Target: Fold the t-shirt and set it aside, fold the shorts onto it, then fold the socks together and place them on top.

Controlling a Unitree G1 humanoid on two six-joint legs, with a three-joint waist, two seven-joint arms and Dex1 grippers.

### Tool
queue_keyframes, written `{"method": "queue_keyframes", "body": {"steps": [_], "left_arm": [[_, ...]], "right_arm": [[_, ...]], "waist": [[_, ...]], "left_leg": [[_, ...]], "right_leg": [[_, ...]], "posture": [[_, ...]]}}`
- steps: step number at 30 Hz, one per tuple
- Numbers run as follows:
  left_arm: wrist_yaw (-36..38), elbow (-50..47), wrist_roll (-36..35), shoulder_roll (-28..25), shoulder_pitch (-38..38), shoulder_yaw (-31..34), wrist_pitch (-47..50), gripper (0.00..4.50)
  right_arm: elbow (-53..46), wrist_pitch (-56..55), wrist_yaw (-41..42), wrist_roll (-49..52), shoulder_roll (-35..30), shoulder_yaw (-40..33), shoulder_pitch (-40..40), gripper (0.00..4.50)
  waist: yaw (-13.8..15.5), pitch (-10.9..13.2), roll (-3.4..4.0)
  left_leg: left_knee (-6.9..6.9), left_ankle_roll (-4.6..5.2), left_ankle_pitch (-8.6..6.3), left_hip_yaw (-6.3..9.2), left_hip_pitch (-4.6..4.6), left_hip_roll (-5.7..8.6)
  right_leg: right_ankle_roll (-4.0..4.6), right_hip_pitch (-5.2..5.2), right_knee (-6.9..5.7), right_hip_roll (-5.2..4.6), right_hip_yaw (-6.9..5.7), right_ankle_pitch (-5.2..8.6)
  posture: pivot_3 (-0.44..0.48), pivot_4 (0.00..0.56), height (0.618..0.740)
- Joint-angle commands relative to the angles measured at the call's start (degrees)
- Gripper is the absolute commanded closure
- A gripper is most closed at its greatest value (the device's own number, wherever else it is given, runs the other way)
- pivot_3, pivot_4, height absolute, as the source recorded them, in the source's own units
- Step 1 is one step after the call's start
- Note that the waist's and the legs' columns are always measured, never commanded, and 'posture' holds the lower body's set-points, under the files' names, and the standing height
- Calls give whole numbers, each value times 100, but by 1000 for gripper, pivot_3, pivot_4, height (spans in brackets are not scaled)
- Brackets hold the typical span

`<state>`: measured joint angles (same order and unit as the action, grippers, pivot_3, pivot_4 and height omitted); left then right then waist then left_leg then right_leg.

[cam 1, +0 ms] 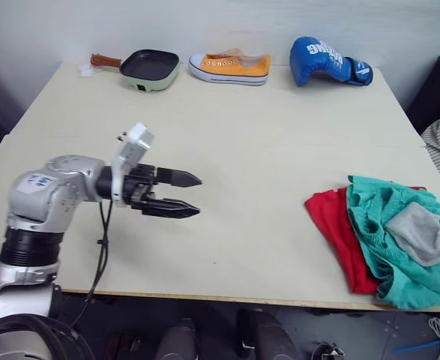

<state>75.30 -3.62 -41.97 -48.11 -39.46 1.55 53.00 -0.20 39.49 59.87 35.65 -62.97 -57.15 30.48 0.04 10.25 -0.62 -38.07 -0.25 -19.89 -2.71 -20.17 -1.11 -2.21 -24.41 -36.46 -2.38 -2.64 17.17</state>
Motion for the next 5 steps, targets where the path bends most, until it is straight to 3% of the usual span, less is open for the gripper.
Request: {"method": "queue_keyframes", "body": {"steps": [1, 5], "left_arm": [[387, 156, -332, -527, -15, 523, 187, 0], [488, 495, -506, -996, -73, 833, 471, 0]], "right_arm": [[721, -1094, 1372, -582, -551, -674, 197, 45], [1490, -1394, 2159, -715, -980, -919, -64, 45]], "waist": [[-31, 6, -11], [-46, 11, -18]], "left_leg": [[1, -4, 2, -1, 1, 0], [1, -20, 10, -1, 8, -4]], "right_leg": [[-1, 0, 1, 0, 0, 0], [2, -3, -1, 8, 0, 2]], "posture": [[0, 150, 740], [0, 150, 740]]}}
